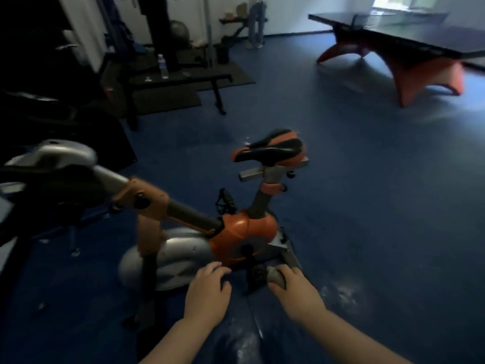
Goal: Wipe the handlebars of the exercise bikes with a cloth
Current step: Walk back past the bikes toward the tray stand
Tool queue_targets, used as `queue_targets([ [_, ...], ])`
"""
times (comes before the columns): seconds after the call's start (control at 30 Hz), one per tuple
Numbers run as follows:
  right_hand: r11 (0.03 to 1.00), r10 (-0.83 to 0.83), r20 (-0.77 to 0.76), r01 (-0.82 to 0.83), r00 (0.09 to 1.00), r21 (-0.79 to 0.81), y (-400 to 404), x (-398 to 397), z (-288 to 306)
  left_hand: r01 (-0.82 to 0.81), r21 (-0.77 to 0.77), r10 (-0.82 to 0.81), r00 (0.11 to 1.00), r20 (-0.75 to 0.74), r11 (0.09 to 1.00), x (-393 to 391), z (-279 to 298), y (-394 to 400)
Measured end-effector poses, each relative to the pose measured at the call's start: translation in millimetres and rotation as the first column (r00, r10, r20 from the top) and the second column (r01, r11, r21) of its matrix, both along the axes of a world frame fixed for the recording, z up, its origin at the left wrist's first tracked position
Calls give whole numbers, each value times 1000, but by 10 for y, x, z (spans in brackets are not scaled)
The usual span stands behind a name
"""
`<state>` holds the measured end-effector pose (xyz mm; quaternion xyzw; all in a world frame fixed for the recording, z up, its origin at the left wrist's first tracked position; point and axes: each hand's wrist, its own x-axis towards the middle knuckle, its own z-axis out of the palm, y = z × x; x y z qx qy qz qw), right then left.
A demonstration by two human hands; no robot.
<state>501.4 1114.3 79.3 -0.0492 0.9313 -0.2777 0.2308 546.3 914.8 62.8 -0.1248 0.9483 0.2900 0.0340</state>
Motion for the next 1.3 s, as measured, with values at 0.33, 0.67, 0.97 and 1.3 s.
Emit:
queue_targets([
  [0.33,960,-267,79,258,960,106,1383,-251,-222,258,69,-267,932,247,964,-827,-297,1285],
  [0.67,947,-284,60,271,957,171,2192,-1428,-329,296,102,-312,911,268,950,-2238,-513,2101],
  [0.97,951,-213,127,175,969,255,2664,-2632,-366,237,122,-262,922,286,964,-3409,-546,2614],
  [1.3,975,-70,147,37,987,217,2989,-3874,-423,57,160,-97,961,258,985,-4266,-585,2875],
])
